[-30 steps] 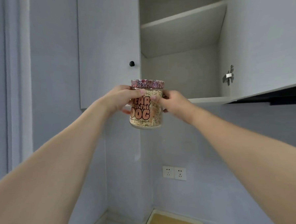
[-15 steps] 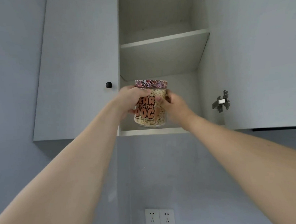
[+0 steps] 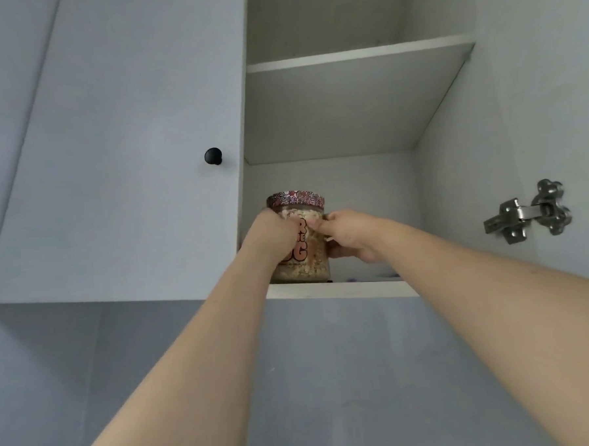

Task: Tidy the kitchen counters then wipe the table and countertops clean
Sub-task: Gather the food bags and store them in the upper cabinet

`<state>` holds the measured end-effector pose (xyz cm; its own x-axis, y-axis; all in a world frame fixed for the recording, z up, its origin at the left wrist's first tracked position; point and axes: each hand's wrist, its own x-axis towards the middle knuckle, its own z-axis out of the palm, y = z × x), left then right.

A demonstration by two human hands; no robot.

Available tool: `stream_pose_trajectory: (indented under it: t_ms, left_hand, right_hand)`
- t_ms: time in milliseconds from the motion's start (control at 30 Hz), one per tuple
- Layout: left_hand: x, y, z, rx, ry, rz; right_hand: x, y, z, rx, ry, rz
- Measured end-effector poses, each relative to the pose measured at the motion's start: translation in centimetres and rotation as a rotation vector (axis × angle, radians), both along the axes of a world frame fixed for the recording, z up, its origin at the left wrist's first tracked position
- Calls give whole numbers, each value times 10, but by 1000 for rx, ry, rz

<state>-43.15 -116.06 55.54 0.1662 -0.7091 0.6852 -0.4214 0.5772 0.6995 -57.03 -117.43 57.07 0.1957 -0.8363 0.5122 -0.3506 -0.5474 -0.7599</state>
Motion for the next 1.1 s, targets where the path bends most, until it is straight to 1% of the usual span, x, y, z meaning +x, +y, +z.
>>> stream_pose_trajectory:
  t_ms: [67,200,300,367,500,567,667,700,733,767,833,900,933,967,1000,1100]
  left_hand:
    - [1,-17,-5,5,-50,80]
    - [4,-42,-11,158,-222,243]
    - [6,-55,-3,263,-288,291]
    - [7,-59,1,305,-323,307]
    - [6,-56,-4,311,-292,281]
    - [5,-49,-11,211,-226,301]
    - [-1,-25,-26,-103,-174,360]
    - [-3,-18,-35,-206,-196,372]
    - [-5,-10,-46,-292,-236,381]
    - [-5,-4,-58,-370,-283,386]
    - [1,6,-87,-507,-388,363]
    - [12,13,-117,-600,-503,365]
    - [17,17,-132,-615,-538,374]
    - [21,22,-145,-608,-557,388]
    - [23,28,-161,-571,-579,408]
    - [25,43,-222,-440,-640,418]
  right_hand:
    - [9,-15,3,-8,33,-55]
    - [24,-45,2,-46,29,-192]
    - [24,-61,-1,-28,-38,-162]
    - [22,-62,-2,-19,-28,-142]
    - [23,-54,-8,-4,24,-197]
    - [23,-44,-10,-57,123,-295]
    - [11,-13,-17,-272,560,-530]
    - [8,-4,-22,-355,661,-576]
    - [4,6,-28,-425,703,-600]
    - [-1,15,-35,-492,695,-612]
    - [-10,29,-52,-661,612,-634]
    - [-19,39,-83,-835,489,-569]
    - [-23,44,-102,-902,400,-495]
    - [-28,49,-121,-955,321,-417]
    - [-34,53,-143,-985,285,-360]
    - [-49,60,-216,-965,318,-309]
